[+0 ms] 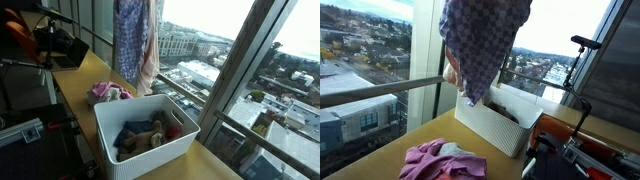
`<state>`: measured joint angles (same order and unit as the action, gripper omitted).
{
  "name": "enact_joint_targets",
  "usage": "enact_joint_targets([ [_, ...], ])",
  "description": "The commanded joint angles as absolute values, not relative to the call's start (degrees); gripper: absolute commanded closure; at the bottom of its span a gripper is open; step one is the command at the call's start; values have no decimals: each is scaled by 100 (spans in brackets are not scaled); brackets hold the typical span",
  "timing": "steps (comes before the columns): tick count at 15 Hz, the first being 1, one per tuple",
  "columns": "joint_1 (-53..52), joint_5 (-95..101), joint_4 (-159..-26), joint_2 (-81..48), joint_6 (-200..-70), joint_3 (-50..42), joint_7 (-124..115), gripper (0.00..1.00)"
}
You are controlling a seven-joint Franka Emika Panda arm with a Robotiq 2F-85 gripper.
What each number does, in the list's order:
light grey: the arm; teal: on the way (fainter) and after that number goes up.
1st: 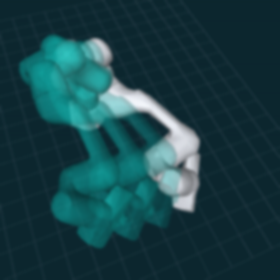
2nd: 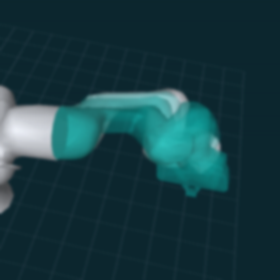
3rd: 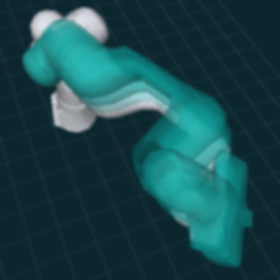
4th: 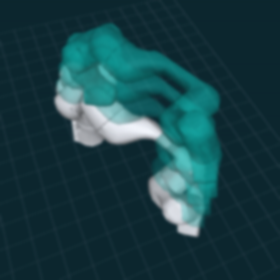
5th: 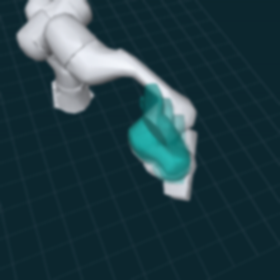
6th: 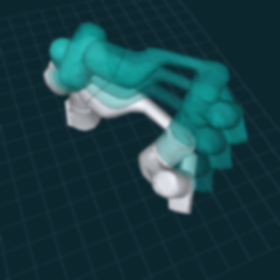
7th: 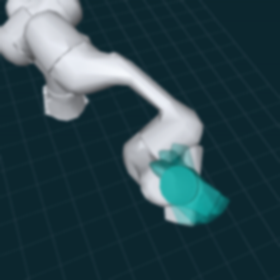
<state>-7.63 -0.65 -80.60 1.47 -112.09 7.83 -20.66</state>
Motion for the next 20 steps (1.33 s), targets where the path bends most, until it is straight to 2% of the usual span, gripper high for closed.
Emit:
enact_joint_targets([
  [1, -1046, 319, -6742, -423, -10595, 1095, -2412, 100],
  [3, -1212, 450, -6648, -588, -10546, 1205, -2518, 100],
  [13, -1610, 293, -9610, -946, -12114, 1254, -2833, 100],
  [20, -1634, -155, -10941, -1132, -12756, 1263, -2943, 100],
])
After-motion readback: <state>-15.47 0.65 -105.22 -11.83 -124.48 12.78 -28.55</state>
